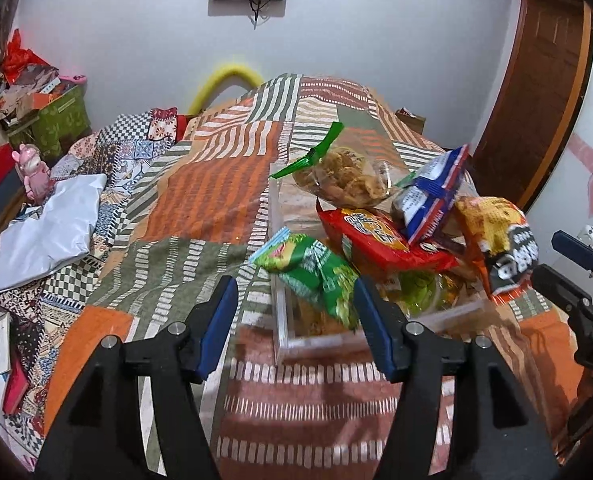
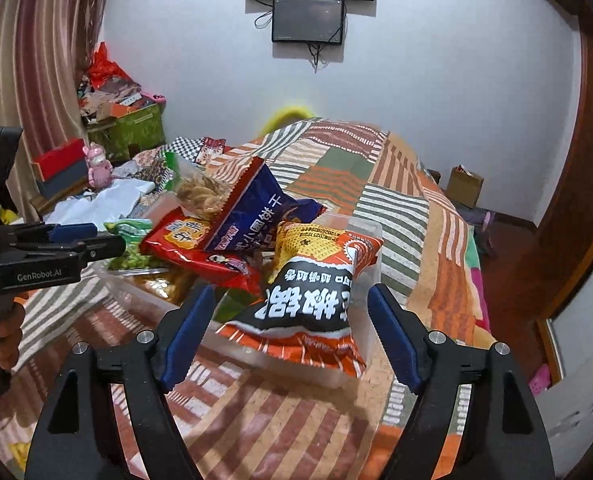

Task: Organize snacks
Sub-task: 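Lower both bags onto the pile in the clear box and open both grippers, then grasp the white Kakafi bag with the left gripper while the right grasps the wrapped cake block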

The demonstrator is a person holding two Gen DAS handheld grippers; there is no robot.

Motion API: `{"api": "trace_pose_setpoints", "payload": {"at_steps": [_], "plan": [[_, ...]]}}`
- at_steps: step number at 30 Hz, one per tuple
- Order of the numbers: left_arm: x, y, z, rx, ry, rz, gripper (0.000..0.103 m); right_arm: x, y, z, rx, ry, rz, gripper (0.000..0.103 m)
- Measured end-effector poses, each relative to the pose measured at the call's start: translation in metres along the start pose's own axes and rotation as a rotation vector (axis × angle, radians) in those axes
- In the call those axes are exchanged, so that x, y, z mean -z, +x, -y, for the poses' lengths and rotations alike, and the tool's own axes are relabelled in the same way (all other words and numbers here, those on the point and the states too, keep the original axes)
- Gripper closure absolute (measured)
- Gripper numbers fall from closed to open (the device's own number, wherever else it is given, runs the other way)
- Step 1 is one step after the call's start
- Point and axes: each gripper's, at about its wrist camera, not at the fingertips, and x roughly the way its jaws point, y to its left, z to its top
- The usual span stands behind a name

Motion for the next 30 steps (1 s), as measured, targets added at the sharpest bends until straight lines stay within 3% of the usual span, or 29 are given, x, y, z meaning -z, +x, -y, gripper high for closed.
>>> {"api": "trace_pose_setpoints", "payload": {"at_steps": [15,30], "plan": [[0.060,-0.097,0.017,-0.035,0.054,0.046,0.034,0.036,-0.063,-0.013,-0.084,0.057,-0.015,0.026],[0.151,-0.151,0.030,-0.033,0.110,0.002,0.023,0.109,-0.081,-0.083,-0.251,0.104,-0.165,0.026]]}}
